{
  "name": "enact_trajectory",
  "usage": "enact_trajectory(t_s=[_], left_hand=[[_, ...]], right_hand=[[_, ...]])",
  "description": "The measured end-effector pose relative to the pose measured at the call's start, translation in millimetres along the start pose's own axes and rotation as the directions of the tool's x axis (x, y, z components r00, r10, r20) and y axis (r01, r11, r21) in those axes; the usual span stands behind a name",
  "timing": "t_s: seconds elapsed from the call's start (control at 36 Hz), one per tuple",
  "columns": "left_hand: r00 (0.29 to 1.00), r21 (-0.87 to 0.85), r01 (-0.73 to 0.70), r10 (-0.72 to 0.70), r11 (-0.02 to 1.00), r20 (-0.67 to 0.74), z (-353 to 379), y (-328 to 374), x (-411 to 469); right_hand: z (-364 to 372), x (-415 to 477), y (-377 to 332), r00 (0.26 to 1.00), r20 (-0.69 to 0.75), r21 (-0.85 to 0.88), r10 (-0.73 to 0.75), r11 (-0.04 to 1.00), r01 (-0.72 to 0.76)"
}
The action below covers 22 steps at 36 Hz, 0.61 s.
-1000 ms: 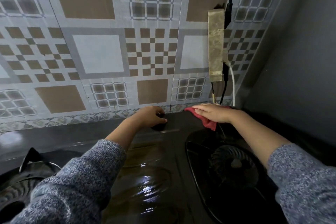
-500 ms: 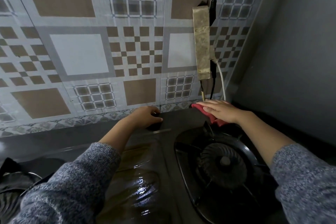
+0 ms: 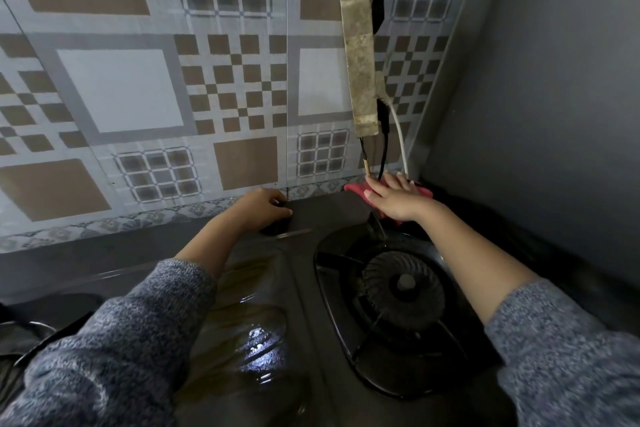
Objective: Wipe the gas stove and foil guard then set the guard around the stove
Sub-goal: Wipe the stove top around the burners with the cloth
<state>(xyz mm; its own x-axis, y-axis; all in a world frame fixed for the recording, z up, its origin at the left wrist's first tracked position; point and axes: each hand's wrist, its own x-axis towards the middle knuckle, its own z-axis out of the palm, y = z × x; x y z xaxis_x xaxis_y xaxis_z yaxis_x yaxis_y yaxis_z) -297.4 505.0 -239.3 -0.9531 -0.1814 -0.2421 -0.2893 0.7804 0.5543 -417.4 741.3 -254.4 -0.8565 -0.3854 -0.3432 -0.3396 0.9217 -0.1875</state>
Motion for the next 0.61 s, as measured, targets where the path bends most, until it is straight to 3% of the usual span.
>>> enact_trajectory(t_s=[0.39,0.53,0.61], left_hand=[[1.0,-0.003,0.006,-0.006,1.0,-0.005,0,-2,1],[1.0,-0.001,0.005,-0.005,1.0,0.009,0,-2,0],[1.0,0.025,0.004,-0.004,1.0,0.024,-1,-2,0]], right_hand=[[-3,-7,13,0.962,0.065,-0.038,-0.265,0.963,0.268],[-9,-8,15,0.926,0.074,0.064,-0.37,0.928,0.366],[-10,-13,14,0.938,0.014,0.164,-0.346,0.926,0.339]])
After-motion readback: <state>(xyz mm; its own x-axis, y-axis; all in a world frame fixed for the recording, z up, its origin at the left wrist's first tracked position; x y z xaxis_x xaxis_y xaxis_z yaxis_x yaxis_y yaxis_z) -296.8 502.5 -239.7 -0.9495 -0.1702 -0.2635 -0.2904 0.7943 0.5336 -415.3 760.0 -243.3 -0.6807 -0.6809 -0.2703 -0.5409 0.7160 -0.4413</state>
